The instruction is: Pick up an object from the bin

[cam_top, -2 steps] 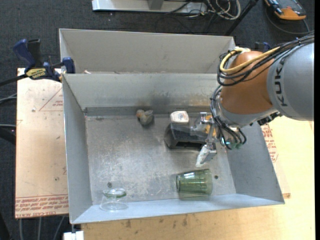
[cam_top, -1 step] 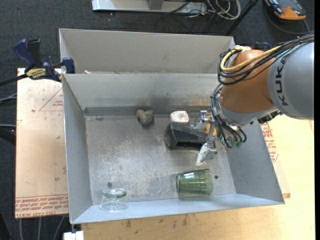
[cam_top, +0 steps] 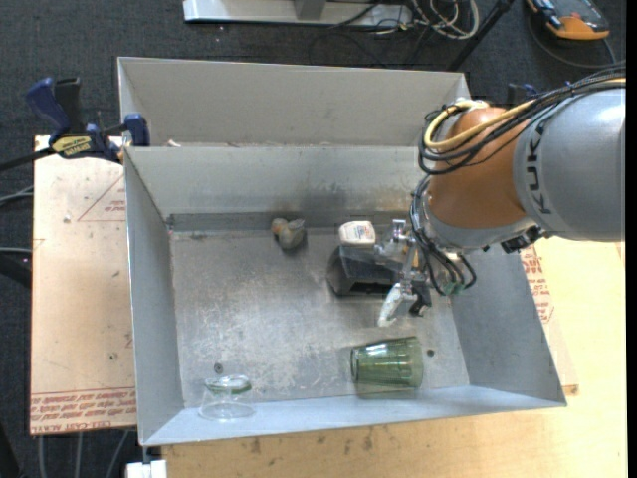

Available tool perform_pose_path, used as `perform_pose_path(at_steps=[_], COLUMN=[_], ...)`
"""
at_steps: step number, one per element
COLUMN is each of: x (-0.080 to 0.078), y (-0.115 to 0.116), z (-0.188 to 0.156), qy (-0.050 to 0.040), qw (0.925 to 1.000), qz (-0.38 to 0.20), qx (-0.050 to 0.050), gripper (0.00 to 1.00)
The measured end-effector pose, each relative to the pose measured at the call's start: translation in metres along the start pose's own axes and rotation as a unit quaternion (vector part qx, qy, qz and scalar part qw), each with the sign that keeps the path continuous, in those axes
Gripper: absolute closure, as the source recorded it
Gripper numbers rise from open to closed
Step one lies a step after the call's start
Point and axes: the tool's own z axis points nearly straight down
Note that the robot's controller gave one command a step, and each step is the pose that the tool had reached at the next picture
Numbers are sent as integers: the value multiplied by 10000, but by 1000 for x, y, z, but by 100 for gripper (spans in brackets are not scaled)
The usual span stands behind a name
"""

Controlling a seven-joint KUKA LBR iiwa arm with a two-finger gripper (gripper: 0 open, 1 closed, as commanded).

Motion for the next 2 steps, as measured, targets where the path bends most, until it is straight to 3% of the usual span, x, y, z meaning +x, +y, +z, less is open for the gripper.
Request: perform_pose_path(at_steps=[1, 2], x=[-13, -24], y=[-5, 9], z=[28, 38], qy=[-12, 114], qw=[9955, 9994], qz=[951, 316], qx=[5, 24], gripper=[0, 100])
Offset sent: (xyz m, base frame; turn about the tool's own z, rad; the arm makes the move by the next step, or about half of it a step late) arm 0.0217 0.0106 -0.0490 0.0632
